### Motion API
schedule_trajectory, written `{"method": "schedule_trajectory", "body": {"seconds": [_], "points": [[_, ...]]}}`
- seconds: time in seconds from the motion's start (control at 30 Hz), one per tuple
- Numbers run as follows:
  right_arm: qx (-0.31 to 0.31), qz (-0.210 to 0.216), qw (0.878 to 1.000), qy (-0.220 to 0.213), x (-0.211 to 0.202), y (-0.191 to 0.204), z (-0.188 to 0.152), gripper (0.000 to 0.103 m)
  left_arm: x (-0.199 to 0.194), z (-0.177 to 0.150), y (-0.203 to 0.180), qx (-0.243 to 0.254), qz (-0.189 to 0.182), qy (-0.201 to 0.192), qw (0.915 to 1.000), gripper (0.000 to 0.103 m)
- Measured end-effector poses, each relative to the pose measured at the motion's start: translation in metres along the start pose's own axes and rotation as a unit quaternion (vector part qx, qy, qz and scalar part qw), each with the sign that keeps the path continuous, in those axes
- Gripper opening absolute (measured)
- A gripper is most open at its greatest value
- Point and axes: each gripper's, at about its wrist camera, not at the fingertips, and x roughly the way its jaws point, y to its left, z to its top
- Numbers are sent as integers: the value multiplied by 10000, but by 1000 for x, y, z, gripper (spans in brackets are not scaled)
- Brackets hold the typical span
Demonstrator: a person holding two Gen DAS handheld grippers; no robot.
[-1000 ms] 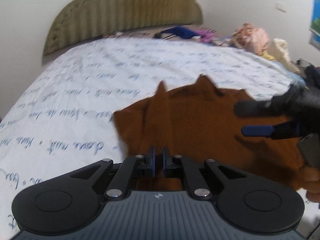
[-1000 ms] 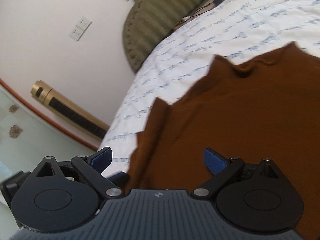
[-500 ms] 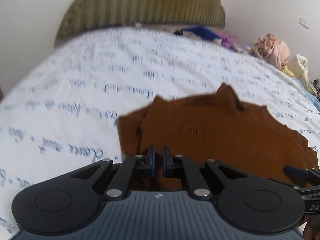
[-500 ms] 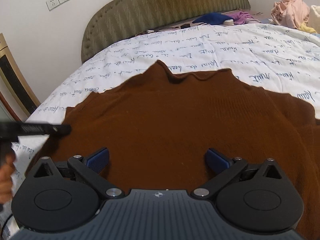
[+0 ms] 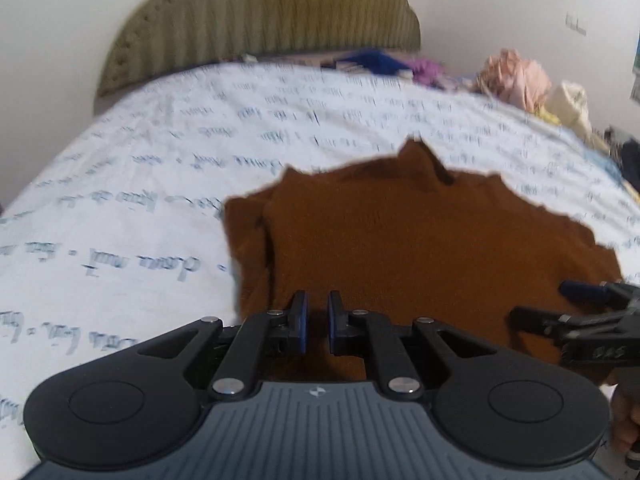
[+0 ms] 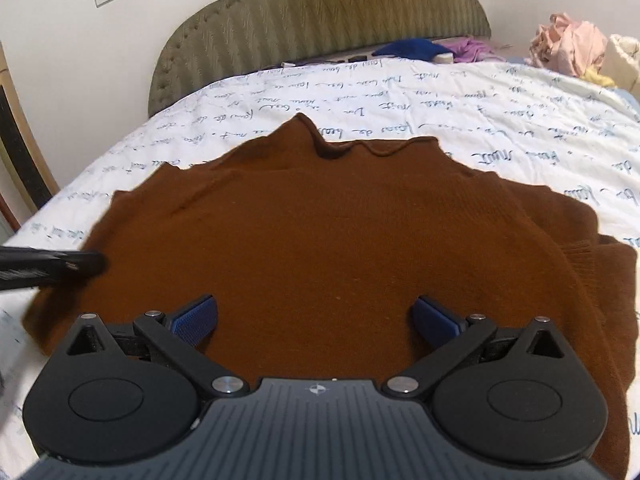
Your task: Fold small clothes
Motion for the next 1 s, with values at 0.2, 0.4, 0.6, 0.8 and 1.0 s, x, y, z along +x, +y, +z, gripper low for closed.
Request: {"method": "schedule_trajectory", "body": {"seconds": [0.2, 0.4, 0.6, 0.8, 1.0], "points": [[-375, -208, 9990, -95, 4, 10, -10, 103, -16, -1, 33, -435, -135, -116, 9989, 38], [-310, -129, 9993, -146, 3, 7, -11, 103, -27, -7, 58, -897, -563, -303, 9939, 79], [-384, -190, 9989, -175, 4, 10, -13, 103, -20, -15, 53, -610, -736, 66, 9954, 56], [-384, -189, 9989, -187, 4, 10, -13, 103, -11, -18, 73, -1120, -883, 111, 9897, 51], [-400, -200, 9988, -196, 4, 10, -14, 103, 2, -20, 95, -1799, -1363, 354, 9735, 27]]}}
